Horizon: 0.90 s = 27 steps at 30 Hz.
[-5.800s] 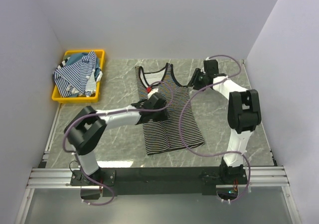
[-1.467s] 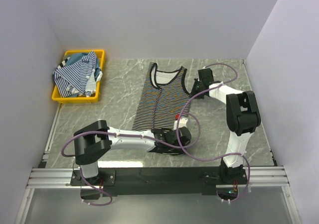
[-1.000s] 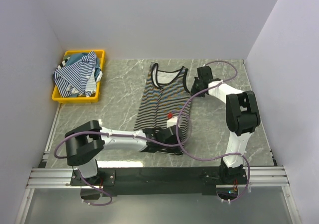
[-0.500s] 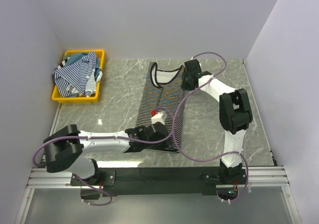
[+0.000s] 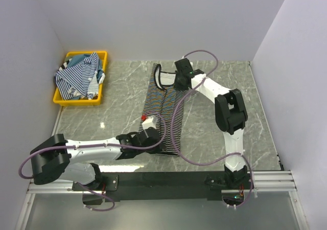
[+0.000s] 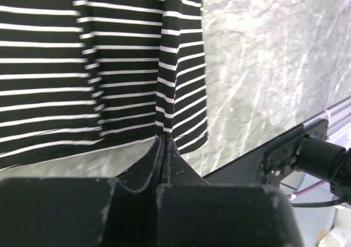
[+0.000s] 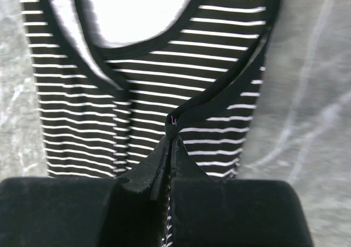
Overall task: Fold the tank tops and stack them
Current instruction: Fold the tank top
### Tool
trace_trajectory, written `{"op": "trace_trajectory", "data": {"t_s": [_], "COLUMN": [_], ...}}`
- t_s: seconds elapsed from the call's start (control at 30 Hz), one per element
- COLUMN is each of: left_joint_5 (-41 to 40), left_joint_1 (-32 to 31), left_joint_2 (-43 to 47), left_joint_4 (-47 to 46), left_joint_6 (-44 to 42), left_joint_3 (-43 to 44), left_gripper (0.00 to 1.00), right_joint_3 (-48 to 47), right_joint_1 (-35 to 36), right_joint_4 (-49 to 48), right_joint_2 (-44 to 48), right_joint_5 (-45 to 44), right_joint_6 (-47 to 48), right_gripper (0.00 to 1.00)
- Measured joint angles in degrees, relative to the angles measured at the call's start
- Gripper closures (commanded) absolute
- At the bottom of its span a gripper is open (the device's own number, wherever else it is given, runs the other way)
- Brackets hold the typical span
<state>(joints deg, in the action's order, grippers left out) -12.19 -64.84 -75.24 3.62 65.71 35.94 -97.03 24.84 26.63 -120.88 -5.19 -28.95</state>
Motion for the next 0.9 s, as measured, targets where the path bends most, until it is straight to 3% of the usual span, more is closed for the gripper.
{"op": "trace_trajectory", "data": {"t_s": [0.9], "left_joint_5": [-2.67], "left_joint_1": [0.92], "left_joint_2": [5.60], "left_joint_4": [3.93], "left_joint_6": [3.02], "left_joint_3": [-4.87], "left_gripper": [0.99], "right_joint_3": [-9.90], "right_joint_1": [4.46], "right_joint_4": [3.93], "right_joint_2": [-7.19], "right_joint_5": [-0.92], "right_joint_6": [-1.90], "right_gripper": [1.00]}}
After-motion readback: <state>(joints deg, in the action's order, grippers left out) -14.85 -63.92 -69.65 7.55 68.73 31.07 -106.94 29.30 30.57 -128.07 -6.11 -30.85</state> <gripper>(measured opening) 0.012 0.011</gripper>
